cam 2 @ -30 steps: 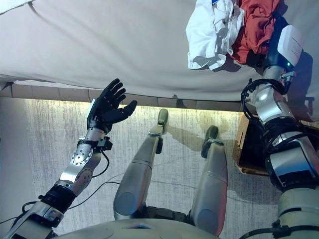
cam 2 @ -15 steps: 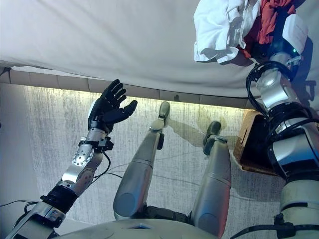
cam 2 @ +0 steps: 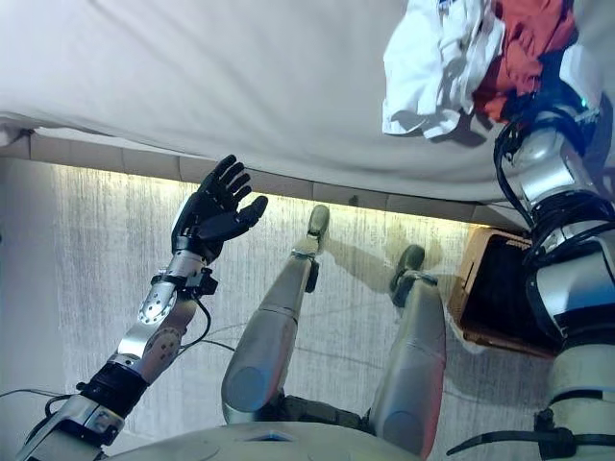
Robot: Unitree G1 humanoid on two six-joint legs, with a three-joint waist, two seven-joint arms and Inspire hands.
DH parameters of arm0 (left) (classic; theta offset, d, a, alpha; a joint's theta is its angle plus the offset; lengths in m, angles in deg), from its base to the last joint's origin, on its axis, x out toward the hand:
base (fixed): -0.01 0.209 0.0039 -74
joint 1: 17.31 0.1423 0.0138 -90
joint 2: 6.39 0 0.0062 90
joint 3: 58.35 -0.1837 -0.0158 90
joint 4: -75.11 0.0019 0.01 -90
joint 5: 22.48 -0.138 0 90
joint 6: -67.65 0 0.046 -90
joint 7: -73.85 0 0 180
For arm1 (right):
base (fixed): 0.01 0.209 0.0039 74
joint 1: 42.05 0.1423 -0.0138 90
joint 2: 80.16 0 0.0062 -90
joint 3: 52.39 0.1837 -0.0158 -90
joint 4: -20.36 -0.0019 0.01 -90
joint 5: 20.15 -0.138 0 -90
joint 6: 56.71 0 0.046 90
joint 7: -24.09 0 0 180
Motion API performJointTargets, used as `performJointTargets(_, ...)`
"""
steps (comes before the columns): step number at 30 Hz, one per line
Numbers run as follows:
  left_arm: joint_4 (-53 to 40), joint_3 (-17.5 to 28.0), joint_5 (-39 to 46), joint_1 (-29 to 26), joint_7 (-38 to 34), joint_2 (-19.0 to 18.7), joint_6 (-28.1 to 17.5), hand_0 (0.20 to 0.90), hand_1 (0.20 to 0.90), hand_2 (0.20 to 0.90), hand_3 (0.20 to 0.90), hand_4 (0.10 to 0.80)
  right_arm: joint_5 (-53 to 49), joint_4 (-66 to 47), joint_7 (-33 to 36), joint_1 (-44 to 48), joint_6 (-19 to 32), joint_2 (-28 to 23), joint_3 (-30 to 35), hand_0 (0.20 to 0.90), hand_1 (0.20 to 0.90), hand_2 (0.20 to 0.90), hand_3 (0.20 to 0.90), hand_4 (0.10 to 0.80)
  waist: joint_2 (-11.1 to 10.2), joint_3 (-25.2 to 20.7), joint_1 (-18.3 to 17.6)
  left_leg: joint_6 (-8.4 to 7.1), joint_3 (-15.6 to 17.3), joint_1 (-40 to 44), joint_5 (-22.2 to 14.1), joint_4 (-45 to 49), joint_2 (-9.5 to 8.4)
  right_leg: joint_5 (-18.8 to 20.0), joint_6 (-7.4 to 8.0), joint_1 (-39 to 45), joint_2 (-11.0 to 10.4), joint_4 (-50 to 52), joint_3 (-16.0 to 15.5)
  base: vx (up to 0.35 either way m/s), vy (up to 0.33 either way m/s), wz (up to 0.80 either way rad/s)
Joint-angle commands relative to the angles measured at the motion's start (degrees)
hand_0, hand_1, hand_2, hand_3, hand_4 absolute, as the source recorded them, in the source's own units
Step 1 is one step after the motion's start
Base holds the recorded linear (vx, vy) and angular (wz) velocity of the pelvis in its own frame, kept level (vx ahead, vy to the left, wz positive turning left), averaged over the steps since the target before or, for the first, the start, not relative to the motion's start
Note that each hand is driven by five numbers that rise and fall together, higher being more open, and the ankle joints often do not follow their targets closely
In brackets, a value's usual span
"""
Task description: Pick up the clothes from the bed and place them into the basket
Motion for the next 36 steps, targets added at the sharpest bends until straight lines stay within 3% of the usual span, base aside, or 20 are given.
performJointTargets(1,-4.2,5.2,0.9,2.3,2.1,-2.4,-4.3,0.9,0.9,0.9,0.9,0.8,0.6,-3.5,-0.1,-2.0,1.6,-7.7,2.6,0.3,0.3,0.3,0.2,0.1,-3.4,-2.8,-2.9,2.93,3.9,10.5,-11.9,5.0,-0.59,4.4,-0.85,12.4,3.1,-11.9,-2.4,0.107,0.084,-0.35)
performJointTargets(5,-4.7,6.9,1.2,2.5,2.4,-2.6,-2.5,0.9,0.9,0.9,0.9,0.8,0.8,-9.3,-0.8,-7.4,2.5,-9.8,6.9,0.3,0.3,0.3,0.2,0.1,-5.3,-4.0,-4.6,2.35,5.7,20.0,-11.5,-0.4,0.82,5.6,0.13,21.7,3.4,-18.3,-1.2,0.117,0.051,-0.32)
performJointTargets(8,-4.6,8.1,0.2,3.8,3.3,-2.0,-0.2,0.9,0.9,0.9,0.9,0.8,4.3,-15.8,-1.1,-15.3,3.1,-12.0,12.8,0.3,0.3,0.3,0.2,0.1,-7.3,-10.4,-6.8,2.05,7.7,27.5,-11.4,-6.4,1.77,7.1,1.59,29.2,4.3,-25.4,0.8,0.173,0.038,-0.3)
performJointTargets(18,2.2,6.5,-1.4,4.8,5.1,0.7,4.5,0.9,0.9,0.9,0.9,0.8,8.2,-21.6,-1.3,-28.6,6.6,-16.8,26.1,0.3,0.3,0.3,0.2,0.1,-10.1,-21.3,-11.6,1.15,10.4,37.9,-8.5,-19.6,3.93,13.5,5.62,35.7,5.4,-36.7,6.5,0.095,0.026,-0.26)
performJointTargets(26,8.8,4.8,-2.8,1.0,4.6,4.1,5.7,0.9,0.9,0.9,0.9,0.8,5.6,-24.7,-0.1,-33.9,5.9,-15.2,33.2,0.3,0.3,0.3,0.2,0.1,-10.8,-23.6,-15.4,1.02,12.9,40.6,-9.1,-23.0,4.8,16.6,7.32,35.1,6.0,-40.5,9.8,-0.039,0.007,-0.26)
performJointTargets(36,11.7,4.6,-6.7,-1.8,5.5,6.7,7.1,0.9,0.9,0.9,0.9,0.8,8.2,-27.5,-6.5,-44.1,0.9,-9.4,37.2,0.3,0.3,0.3,0.2,0.1,-11.0,-23.9,-21.3,1.78,17.9,44.0,-12.3,-21.2,5.05,16.3,7.38,34.1,7.4,-39.1,15.1,0.003,0.024,-0.34)
